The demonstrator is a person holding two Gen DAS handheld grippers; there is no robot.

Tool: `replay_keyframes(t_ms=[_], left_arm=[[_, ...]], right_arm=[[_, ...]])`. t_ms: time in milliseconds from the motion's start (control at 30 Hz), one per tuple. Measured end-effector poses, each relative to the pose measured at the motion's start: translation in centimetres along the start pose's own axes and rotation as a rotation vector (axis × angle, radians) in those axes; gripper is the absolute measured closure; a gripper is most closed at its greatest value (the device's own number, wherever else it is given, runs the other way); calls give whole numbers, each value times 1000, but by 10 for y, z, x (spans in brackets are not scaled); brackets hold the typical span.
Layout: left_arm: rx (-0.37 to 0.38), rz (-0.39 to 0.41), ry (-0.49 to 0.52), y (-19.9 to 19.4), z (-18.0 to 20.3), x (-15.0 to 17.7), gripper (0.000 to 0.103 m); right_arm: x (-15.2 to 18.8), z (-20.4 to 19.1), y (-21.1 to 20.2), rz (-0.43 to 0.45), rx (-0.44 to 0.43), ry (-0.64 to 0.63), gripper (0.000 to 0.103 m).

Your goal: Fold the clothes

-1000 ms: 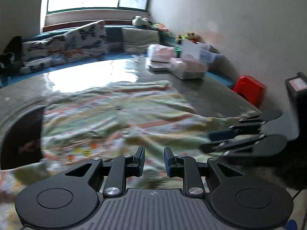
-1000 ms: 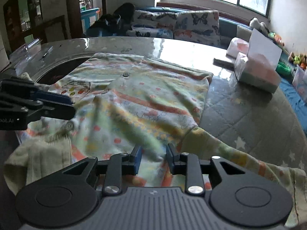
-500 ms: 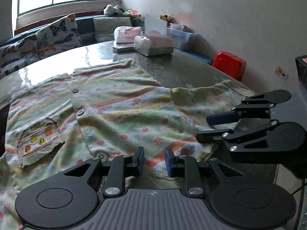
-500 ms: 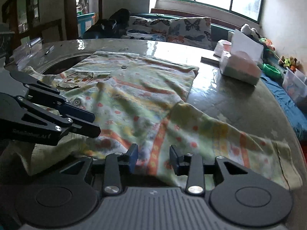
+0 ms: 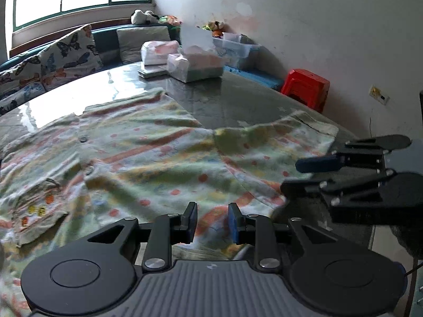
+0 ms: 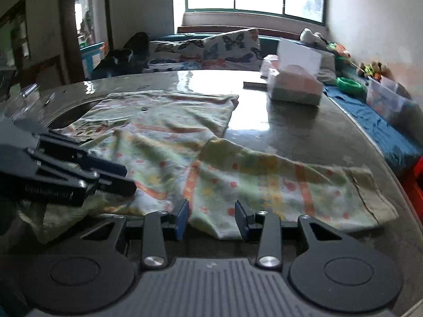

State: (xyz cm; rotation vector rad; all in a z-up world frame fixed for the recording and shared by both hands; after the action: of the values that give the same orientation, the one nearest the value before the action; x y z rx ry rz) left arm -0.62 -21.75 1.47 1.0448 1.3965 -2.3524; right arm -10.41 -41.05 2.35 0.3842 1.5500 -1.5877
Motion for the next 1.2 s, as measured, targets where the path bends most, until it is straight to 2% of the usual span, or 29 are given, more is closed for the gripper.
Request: replay_keyframes(t_ms=[233,500,667,967,1033,1200], left_arm=[[-6,-7,35,4,6,6,71],[-12,-11,29,4,6,4,70],[-21,-11,25,3,5,3,67],[-37,-15,35,4,6,2,66],[-38,-13,38,3,6,1,64],[-40,-9,37,3,7,-1,63]], right_arm=[[12,23,-5,-5,40,72,65],[30,85,-3,-25,258,168,64],[41,114,6,-59,337,195,64],[56,136,6,-73,385,254,63],[57,138,4,-65,382,267,57],[63,141,5,-72,374,295,58]])
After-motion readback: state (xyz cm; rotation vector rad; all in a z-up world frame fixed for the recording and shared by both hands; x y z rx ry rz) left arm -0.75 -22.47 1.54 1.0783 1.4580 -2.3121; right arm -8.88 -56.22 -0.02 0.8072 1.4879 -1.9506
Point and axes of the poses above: each gripper's, at about its wrist camera, not at the fingertips, and y roughly the way its jaws point, z to its right, x to its underside, the point moved 1 cm from there along y, roughly the way its jaws point, and after that the axes turned 15 degrees about -y, right-handed, at the moved point
